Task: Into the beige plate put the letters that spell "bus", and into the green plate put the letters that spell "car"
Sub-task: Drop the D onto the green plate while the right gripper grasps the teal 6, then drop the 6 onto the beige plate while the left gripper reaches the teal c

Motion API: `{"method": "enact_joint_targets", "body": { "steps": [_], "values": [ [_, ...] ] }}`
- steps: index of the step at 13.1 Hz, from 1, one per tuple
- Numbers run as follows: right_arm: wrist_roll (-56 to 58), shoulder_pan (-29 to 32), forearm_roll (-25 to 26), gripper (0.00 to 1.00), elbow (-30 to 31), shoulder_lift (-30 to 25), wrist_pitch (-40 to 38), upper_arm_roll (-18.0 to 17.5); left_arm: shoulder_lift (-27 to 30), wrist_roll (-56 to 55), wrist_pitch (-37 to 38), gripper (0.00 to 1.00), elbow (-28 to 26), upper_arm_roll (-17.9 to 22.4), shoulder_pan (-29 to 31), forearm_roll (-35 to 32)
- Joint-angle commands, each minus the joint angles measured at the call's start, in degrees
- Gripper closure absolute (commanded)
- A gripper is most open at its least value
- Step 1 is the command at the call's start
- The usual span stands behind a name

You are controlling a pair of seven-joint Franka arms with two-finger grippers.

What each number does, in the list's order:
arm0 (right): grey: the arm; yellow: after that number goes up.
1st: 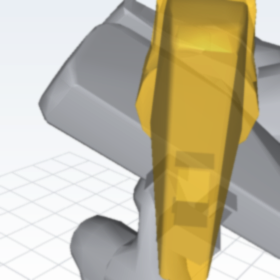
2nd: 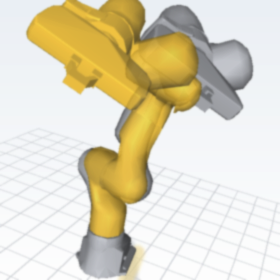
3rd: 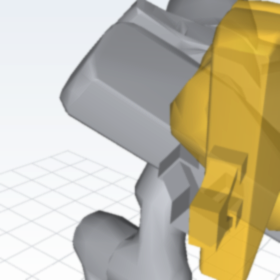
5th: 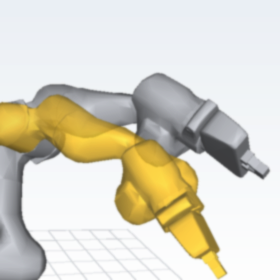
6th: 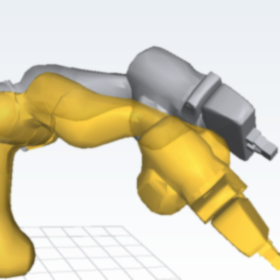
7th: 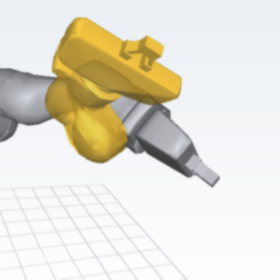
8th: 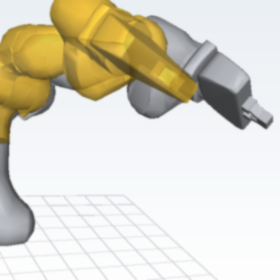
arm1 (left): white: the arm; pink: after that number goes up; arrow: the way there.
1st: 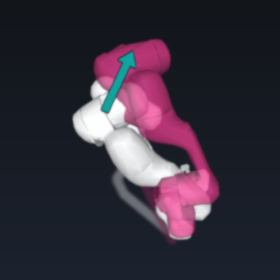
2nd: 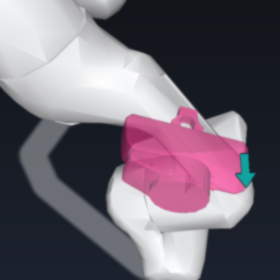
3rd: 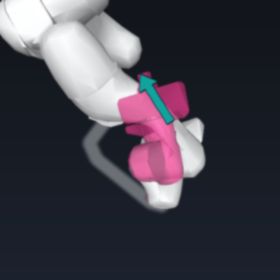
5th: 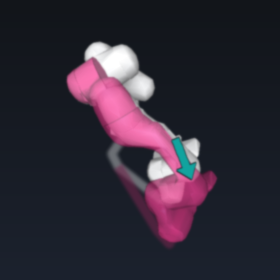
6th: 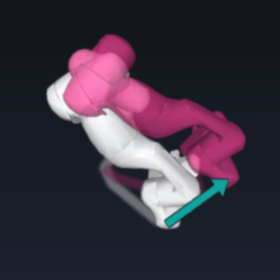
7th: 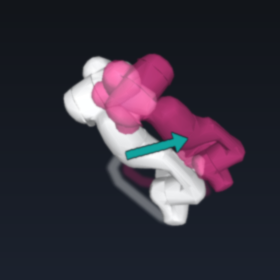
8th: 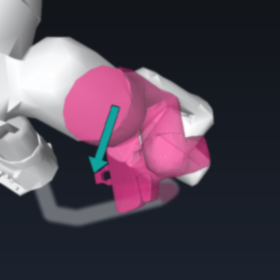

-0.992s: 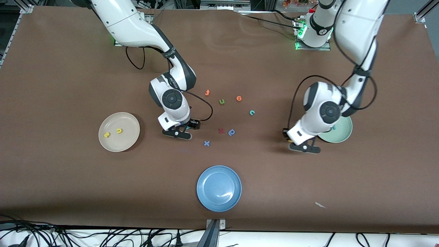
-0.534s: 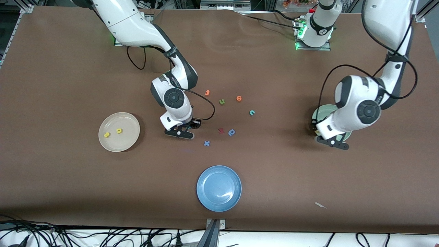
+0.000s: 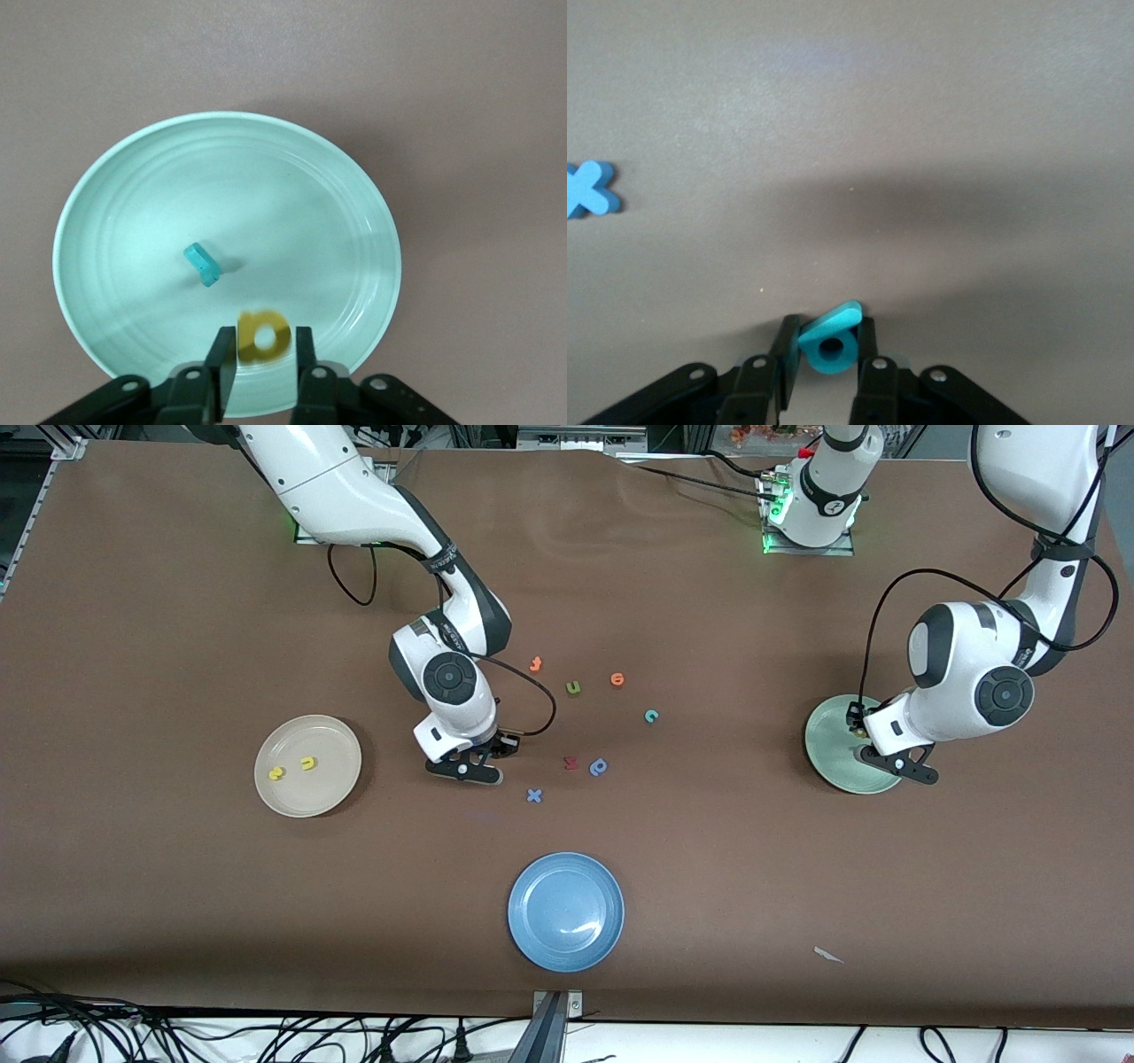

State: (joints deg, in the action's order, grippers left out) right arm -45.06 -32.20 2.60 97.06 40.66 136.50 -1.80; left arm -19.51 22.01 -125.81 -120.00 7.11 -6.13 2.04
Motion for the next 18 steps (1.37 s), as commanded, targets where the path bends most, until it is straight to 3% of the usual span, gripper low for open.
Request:
{"method": "enact_joint_targets", "body": {
  "steps": [1,4,7,8,10,13,16,17,18],
  "values": [
    [0.6,0.5,1.1,0.83,-2.2,-3.4,-7.0,1.0,1.8,0.8,-0.6,0.48,-1.5,-0.1,-0.1,-1.3],
    [5.2,0.6,2.1,0.83,-6.6,-5.8,-16.6,5.3,1.8,0.8,-0.6,0.32,-1.4,-0.1,-0.1,-1.3],
    [15.9,0.8,1.0,0.83,-6.2,-7.9,-22.4,11.9,1.8,-0.4,-0.6,0.29,-1.4,-0.3,-0.6,-0.6],
    [18.6,1.1,0.9,0.83,-5.7,-8.1,-23.5,13.4,1.9,-0.4,-0.6,0.22,-1.3,-0.6,-1.0,0.1],
    [24.9,2.3,-0.9,0.83,-1.9,-9.5,-23.0,16.0,2.1,-0.4,-0.4,0.2,-1.2,-3.4,-1.5,4.8],
    [38.4,8.6,-9.8,0.83,3.1,-9.6,-19.9,17.1,1.6,-2.6,-0.5,0.2,-1.2,-6.4,-3.2,12.3],
    [42.9,10.3,-10.3,0.83,10.3,-9.8,-11.3,17.1,0.7,-11.2,-1.4,0.21,-0.9,-12.1,-4.9,18.7],
    [43.1,10.3,-10.4,0.81,11.9,-10.2,-8.9,17.1,0.6,-14.8,-2.8,0.21,-0.9,-14.2,-5.6,18.7],
    [43.0,10.3,-10.4,0.6,11.8,-10.4,-8.9,17.1,0.4,-18.6,-4.3,0.21,-1.0,-16.5,-6.2,18.7]
  ]
}}
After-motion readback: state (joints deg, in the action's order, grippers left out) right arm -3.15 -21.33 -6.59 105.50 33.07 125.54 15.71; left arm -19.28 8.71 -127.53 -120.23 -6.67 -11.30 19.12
